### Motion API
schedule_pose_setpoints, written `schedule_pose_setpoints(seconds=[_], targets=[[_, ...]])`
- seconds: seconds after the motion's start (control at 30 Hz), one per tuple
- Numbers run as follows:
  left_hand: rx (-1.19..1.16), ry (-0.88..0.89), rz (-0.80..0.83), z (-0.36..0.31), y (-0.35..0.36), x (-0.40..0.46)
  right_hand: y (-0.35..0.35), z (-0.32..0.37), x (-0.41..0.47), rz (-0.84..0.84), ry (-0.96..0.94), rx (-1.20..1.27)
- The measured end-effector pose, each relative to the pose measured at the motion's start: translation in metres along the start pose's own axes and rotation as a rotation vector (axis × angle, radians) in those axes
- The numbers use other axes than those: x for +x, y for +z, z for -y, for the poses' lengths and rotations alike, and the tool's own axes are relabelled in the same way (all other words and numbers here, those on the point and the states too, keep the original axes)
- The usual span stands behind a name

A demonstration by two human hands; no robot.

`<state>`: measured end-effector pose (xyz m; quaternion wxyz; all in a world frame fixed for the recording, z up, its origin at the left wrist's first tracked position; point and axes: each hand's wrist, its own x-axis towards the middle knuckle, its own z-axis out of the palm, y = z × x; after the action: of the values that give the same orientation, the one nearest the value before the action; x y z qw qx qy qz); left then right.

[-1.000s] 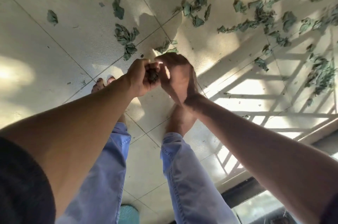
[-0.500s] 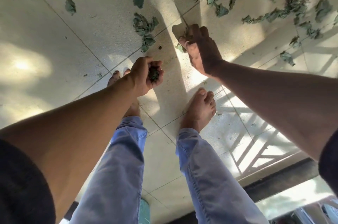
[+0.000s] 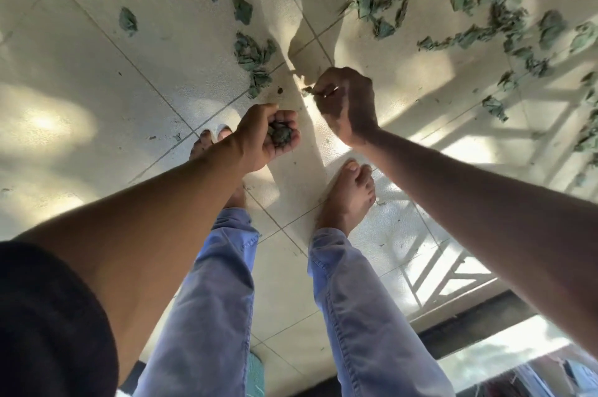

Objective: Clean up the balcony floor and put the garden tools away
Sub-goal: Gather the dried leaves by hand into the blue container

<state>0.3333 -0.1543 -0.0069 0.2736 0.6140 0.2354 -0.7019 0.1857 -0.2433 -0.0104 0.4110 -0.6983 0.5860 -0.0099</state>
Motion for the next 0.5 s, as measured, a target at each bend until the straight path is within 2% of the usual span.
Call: schedule_pose_setpoints(seconds=[0.07, 0.2, 0.33, 0.43, 0.5], targets=[[0.013, 0.012, 0.001, -0.003, 0.001, -0.005, -0.001, 0.018, -0.022, 0.019, -0.035, 0.027], [0.051, 0.059, 0.061, -0.007, 0.004, -0.015, 0.005, 0.050, -0.061, 0.079, -0.240, -0.058], [-0.037, 0.089, 0.057, -0.011, -0.009, -0.009, 0.018, 0.071, -0.072, 0.216, -0.335, -0.335], [-0.083, 0.137, 0.061, -0.016, -0.023, -0.006, 0.015, 0.086, -0.071, 0.142, -0.399, -0.419], [-0.110, 0.152, 0.090, -0.020, -0.033, -0.008, 0.011, 0.097, -0.065, 0.058, -0.417, -0.358]])
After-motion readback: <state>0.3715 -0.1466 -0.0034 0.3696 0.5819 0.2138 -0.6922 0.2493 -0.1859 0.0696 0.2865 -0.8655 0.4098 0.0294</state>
